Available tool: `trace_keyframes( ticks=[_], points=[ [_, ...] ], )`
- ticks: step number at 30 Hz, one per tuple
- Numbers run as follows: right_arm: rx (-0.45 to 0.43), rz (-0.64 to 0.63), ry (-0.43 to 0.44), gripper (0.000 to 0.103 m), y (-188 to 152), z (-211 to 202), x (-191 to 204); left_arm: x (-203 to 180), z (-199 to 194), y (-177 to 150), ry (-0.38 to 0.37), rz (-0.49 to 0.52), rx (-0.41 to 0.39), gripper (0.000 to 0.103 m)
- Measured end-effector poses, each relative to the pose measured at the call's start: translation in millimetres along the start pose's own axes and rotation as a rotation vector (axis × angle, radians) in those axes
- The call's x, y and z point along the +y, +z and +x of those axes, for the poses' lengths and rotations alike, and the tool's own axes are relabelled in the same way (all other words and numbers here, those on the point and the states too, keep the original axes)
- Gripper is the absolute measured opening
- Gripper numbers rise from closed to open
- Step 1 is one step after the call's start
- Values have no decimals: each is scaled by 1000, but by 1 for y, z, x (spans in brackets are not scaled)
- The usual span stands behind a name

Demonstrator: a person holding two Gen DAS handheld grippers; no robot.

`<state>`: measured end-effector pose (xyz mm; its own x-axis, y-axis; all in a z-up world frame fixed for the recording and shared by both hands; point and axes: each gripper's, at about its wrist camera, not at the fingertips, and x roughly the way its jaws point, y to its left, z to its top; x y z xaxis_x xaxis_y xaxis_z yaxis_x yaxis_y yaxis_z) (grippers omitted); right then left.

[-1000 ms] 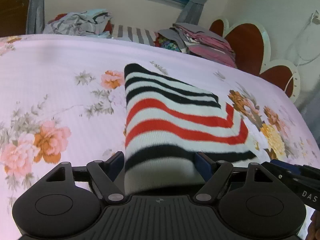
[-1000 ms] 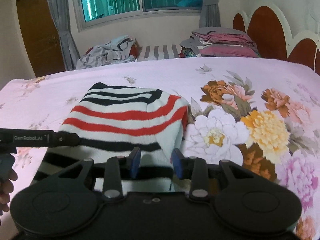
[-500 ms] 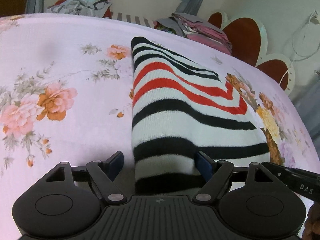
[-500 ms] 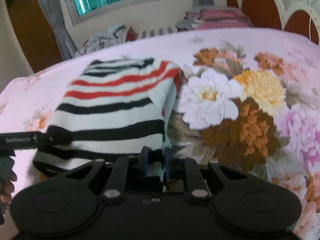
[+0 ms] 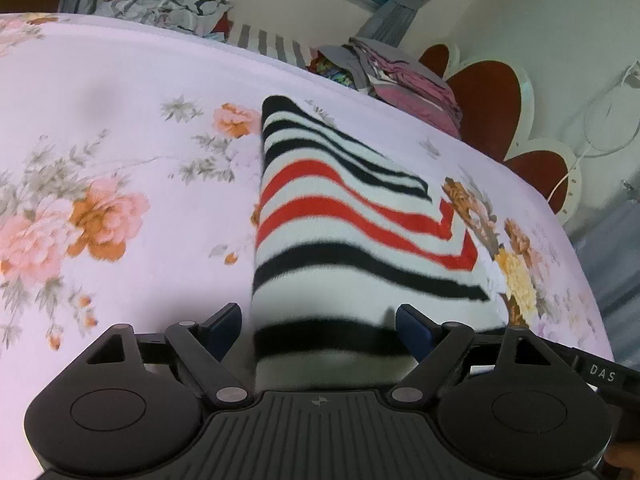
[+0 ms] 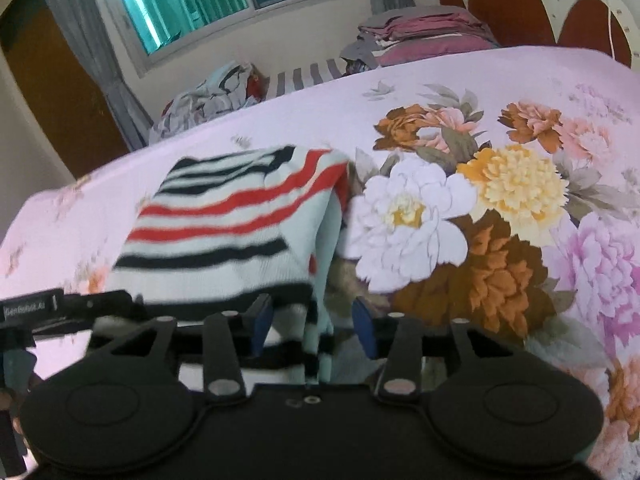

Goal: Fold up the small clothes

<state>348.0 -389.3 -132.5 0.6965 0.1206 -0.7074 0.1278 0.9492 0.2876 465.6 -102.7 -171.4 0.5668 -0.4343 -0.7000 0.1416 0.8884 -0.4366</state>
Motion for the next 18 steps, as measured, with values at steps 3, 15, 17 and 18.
trace_keyframes(
  ticks=[3,15,17,18],
  points=[
    [10,41,31,64,12,8,-5,-3,8,10,-4,-10,6,87],
    [100,112,84,72,37,66,-11,4,49,30,-14,-84,73,88],
    [113,133,97,72,38,77,-15,3,54,31,-23,-78,80,88],
    [119,144,107,72,39,82,-17,3,56,31,-26,-73,81,88]
  ],
)
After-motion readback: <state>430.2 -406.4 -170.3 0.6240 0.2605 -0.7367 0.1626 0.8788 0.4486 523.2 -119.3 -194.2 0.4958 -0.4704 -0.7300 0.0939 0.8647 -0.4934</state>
